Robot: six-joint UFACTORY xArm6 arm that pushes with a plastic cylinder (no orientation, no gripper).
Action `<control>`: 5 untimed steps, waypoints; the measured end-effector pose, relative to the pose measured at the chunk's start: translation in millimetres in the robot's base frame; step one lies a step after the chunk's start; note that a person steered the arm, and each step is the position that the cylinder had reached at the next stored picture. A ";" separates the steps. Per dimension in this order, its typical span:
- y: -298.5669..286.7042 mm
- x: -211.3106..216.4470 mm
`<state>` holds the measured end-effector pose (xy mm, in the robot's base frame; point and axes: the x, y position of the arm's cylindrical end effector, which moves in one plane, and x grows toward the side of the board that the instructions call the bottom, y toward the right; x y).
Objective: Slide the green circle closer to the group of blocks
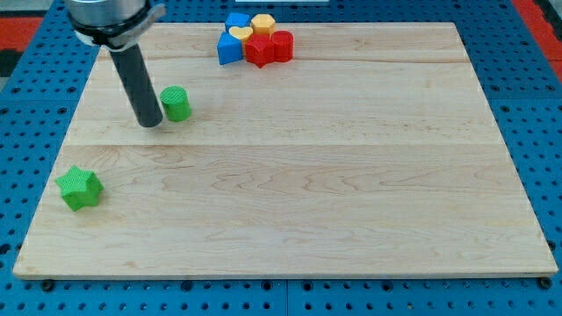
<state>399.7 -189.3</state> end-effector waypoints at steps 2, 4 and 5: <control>9.3 -37.8; -3.7 1.2; 14.2 1.3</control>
<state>401.0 -175.1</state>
